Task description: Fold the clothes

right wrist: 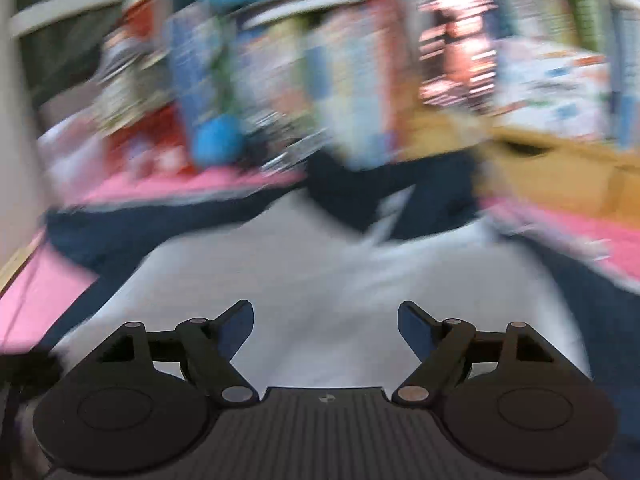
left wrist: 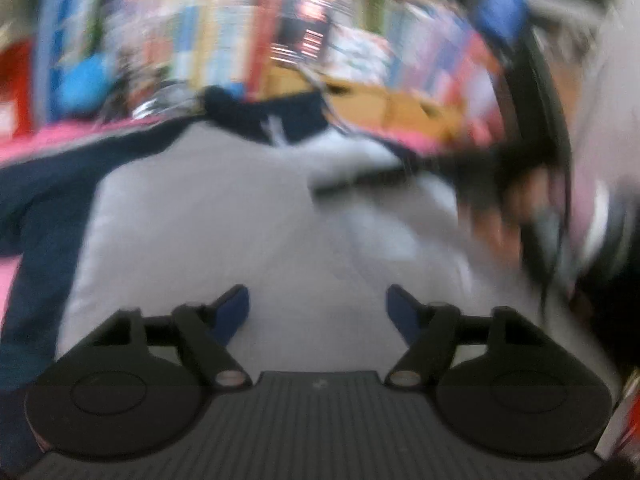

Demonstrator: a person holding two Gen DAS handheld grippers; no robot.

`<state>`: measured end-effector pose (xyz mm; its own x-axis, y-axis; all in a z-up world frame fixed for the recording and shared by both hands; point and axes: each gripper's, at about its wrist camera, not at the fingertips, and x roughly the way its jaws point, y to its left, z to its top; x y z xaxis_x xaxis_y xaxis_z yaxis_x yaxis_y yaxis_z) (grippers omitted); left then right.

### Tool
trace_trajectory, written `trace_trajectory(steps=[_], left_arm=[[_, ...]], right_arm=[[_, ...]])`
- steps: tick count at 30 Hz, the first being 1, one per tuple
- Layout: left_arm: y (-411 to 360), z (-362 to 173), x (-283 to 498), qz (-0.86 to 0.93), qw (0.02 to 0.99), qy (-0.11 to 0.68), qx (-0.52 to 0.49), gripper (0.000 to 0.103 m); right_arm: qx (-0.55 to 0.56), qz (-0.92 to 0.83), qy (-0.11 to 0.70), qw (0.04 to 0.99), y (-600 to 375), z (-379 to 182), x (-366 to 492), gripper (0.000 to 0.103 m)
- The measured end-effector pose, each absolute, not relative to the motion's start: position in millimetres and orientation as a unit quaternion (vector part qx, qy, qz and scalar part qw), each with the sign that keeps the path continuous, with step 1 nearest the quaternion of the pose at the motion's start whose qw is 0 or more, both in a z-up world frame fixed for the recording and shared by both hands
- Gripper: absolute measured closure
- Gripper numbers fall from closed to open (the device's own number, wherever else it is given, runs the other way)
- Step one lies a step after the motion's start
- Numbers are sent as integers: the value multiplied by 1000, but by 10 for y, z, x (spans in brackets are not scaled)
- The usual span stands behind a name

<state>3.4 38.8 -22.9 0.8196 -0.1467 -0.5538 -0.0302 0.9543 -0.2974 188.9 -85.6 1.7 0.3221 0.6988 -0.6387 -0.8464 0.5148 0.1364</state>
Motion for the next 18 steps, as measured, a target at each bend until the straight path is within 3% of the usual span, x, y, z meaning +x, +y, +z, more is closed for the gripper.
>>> trace_trajectory(steps=[2, 6, 8, 9, 12, 14, 15, 18], left_arm=[[747, -125, -68, -1, 939, 282, -198, 32], [1406, -33, 13, 114, 938, 263, -193, 33], [1664, -97, 186, 146, 934, 282, -167, 43], [1787, -137, 269, 163, 930, 294, -150, 54], [2143, -247, 256, 187, 926, 314, -101, 60], [2393, -236, 160, 227, 915, 327, -65, 56], [2523, -255, 109, 254, 907, 332, -49, 41], [3210, -294, -117, 345, 876, 329, -74, 41]], right_arm=[[-146, 480, 327, 801, -742, -166, 1759, 21], [-159, 478, 299, 811, -676, -266, 1658, 12], [-159, 476, 301, 811, -697, -278, 1642, 10], [-159, 475, 301, 811, -715, -290, 1657, 8], [-161, 469, 303, 814, -769, -316, 1654, 3], [-159, 469, 306, 813, -743, -354, 1668, 2], [-159, 468, 306, 813, -737, -355, 1670, 2], [-160, 468, 306, 813, -755, -358, 1676, 1]])
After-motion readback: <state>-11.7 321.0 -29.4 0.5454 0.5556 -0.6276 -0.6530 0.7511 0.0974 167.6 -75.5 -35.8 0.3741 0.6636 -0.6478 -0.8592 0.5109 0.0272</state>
